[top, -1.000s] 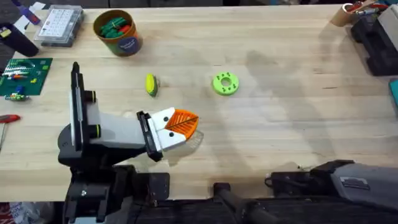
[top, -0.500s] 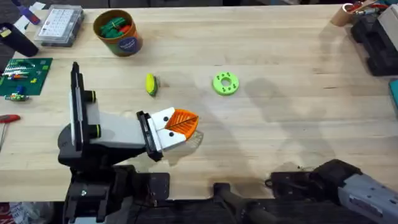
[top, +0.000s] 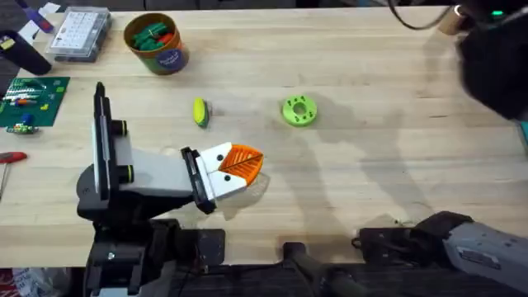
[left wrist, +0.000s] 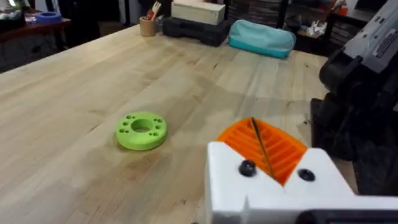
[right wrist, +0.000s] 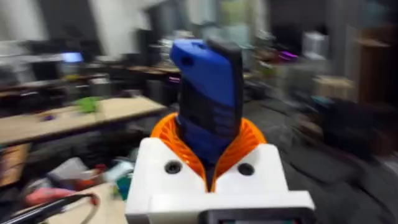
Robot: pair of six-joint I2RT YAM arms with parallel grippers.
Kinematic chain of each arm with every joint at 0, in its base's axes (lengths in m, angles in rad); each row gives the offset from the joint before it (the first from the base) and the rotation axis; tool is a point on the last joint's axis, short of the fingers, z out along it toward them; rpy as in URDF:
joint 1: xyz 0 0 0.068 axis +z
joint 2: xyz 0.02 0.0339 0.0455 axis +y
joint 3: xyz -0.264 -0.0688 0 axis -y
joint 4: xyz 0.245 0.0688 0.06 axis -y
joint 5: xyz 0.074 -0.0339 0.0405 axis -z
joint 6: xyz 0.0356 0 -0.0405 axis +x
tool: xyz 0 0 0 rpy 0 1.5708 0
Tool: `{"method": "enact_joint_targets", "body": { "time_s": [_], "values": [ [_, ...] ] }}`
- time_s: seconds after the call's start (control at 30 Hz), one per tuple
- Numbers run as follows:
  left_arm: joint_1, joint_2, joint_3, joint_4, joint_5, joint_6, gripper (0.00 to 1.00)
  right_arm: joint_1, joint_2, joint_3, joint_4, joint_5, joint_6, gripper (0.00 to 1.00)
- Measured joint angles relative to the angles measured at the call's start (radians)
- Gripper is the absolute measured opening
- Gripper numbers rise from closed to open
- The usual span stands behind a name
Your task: Pick up the gripper from the table and insert it into the empty holder that is missing its gripper. Then pick up a screw, insert it into the mounting hole, and use the screwdriver to tighten it. Finally, clean up the table by picking up the vegetable and placing it into the bucket.
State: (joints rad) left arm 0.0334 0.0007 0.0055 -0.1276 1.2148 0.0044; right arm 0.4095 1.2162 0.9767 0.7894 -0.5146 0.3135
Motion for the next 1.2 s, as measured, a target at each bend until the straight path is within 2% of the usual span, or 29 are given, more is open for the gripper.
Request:
{"method": "enact_joint_targets", "body": {
  "time_s": [0.13,0.23,0.4,0.7,0.87,0.9,1.2],
  "values": [
    [0.000,0.000,0.000,0.000,0.000,0.000,0.004,0.000,0.079,-0.002,0.249,-0.156,0.118,0.011],
    [0.000,0.000,0.000,0.000,0.000,0.000,0.004,0.004,0.096,-0.002,0.309,-0.228,0.191,0.011],
    [0.000,0.000,0.000,0.000,0.000,0.000,0.004,0.031,0.107,0.017,0.304,-0.324,0.253,0.010],
    [0.000,0.000,0.000,0.000,0.000,0.000,0.004,0.109,0.171,0.148,0.253,-0.483,0.286,0.010],
    [0.000,0.000,0.000,0.000,0.000,0.000,0.004,0.145,0.191,0.155,0.251,-0.559,0.284,0.010],
    [0.000,0.000,0.000,0.000,0.000,0.000,0.004,0.163,0.193,0.155,0.251,-0.603,0.282,0.010],
    [0.000,0.000,0.000,0.000,0.000,0.000,0.004,0.187,0.193,0.155,0.258,-0.685,0.277,0.010]
  ]
}}
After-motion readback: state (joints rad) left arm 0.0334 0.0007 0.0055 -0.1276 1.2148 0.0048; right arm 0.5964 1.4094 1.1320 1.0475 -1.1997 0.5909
